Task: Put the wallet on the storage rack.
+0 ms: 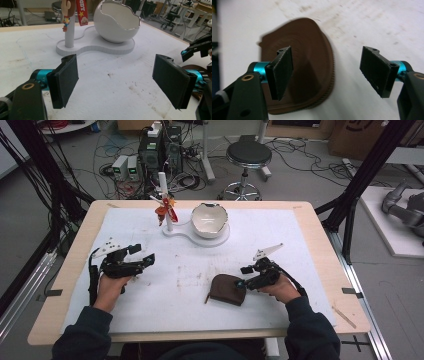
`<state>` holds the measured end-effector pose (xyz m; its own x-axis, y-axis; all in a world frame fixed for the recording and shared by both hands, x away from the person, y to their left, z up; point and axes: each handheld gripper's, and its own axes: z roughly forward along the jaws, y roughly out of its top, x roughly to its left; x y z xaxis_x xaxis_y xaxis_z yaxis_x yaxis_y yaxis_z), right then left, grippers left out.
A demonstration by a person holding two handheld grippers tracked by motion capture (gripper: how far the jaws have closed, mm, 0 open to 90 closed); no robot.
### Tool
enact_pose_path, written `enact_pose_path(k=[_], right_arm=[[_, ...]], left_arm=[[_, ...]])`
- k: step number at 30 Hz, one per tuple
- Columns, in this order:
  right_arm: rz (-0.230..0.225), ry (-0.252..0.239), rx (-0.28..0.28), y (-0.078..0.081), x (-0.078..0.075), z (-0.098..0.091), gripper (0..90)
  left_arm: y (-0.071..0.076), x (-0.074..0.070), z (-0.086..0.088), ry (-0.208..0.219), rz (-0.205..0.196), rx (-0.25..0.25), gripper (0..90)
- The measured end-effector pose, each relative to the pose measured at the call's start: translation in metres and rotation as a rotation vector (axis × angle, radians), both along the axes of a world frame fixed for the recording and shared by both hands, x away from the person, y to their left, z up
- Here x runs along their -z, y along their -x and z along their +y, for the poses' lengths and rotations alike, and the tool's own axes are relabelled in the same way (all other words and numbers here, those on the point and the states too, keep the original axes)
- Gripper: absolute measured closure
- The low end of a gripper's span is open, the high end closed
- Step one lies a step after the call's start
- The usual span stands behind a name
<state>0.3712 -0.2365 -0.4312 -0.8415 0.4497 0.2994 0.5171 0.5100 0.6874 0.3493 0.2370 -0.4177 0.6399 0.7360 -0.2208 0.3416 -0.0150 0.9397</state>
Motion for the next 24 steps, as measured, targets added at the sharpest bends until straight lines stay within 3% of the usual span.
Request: enact_pose_path(k=[2, 4, 5, 9, 12, 15, 20, 24], right_arm=[[0.014, -0.004, -0.033, 0.002, 0.0, 0.001, 26.6], [0.022, 0.054, -0.07, 0.005, 0.005, 0.008, 25.6], [0.033, 0.051, -0.07, 0.004, 0.006, 0.009, 25.1], [0.007, 0.051, -0.108, 0.005, 0.004, 0.012, 39.6], [-0.062, 0.07, -0.113, 0.008, 0.0, 0.017, 42.2], [-0.175, 0.099, -0.102, 0.011, -0.004, 0.025, 44.7], [-0.359, 0.141, -0.112, 0.017, -0.01, 0.035, 45.2], [-0.453, 0.153, -0.13, 0.022, -0.013, 0.039, 45.7]], left_arm=[[0.0, 0.0, 0.0, 0.002, 0.002, -0.002, 20.7], [0.0, 0.0, 0.001, 0.004, 0.002, 0.0, 20.8], [0.0, 0.0, 0.001, 0.001, 0.004, -0.001, 20.8], [0.0, 0.0, -0.002, -0.002, 0.005, 0.012, 22.2], [0.0, 0.001, -0.007, 0.013, 0.012, 0.028, 24.2], [-0.003, 0.002, -0.02, 0.029, 0.032, 0.071, 26.0], [-0.012, 0.005, -0.057, 0.035, 0.077, 0.196, 28.7], [-0.021, 0.015, -0.092, 0.045, 0.16, 0.31, 28.7]])
